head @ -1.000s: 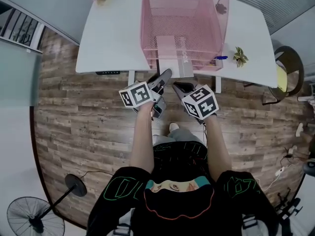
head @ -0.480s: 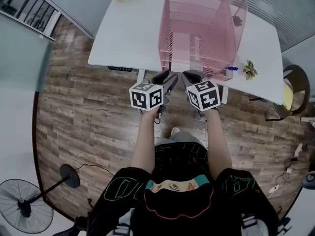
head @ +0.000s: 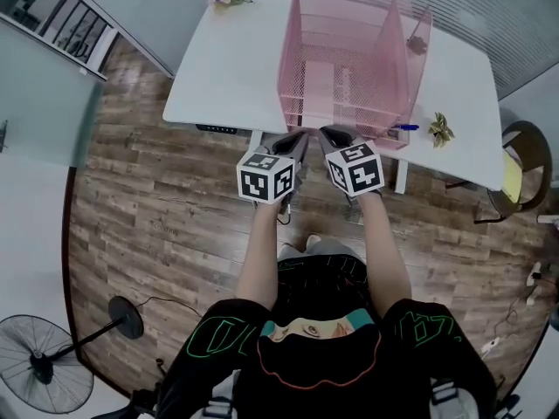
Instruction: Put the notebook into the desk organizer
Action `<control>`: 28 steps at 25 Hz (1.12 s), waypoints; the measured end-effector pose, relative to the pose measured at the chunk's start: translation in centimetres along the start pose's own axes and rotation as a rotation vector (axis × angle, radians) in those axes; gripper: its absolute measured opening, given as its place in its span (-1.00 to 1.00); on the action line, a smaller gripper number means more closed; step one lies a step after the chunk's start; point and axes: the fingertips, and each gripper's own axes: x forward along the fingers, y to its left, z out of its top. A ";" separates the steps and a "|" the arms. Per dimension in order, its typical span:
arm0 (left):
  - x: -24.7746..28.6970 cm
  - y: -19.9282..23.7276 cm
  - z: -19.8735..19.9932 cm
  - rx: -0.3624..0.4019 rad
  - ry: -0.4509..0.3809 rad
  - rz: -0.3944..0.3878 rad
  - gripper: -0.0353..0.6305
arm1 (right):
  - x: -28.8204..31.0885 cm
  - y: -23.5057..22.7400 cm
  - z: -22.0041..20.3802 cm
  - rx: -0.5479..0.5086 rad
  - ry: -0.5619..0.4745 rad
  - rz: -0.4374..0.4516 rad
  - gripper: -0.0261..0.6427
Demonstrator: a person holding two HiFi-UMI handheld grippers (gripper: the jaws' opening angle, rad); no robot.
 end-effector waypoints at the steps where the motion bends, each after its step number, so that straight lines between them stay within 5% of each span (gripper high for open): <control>1: -0.3 -0.2 0.4 0.006 -0.017 -0.002 -0.91 | -0.5 0.1 0.3 0.005 -0.017 0.008 -0.89; 11: -5.1 -1.4 5.3 0.066 -0.220 0.001 -0.91 | -7.1 2.9 6.2 0.024 -0.338 0.064 -0.91; 21: -11.7 -2.2 13.6 0.187 -0.466 0.068 -0.91 | -13.0 2.9 13.9 -0.045 -0.552 -0.081 -0.91; 28: -13.3 -2.7 15.1 0.223 -0.525 0.087 -0.91 | -14.8 2.3 15.0 -0.030 -0.601 -0.143 -0.91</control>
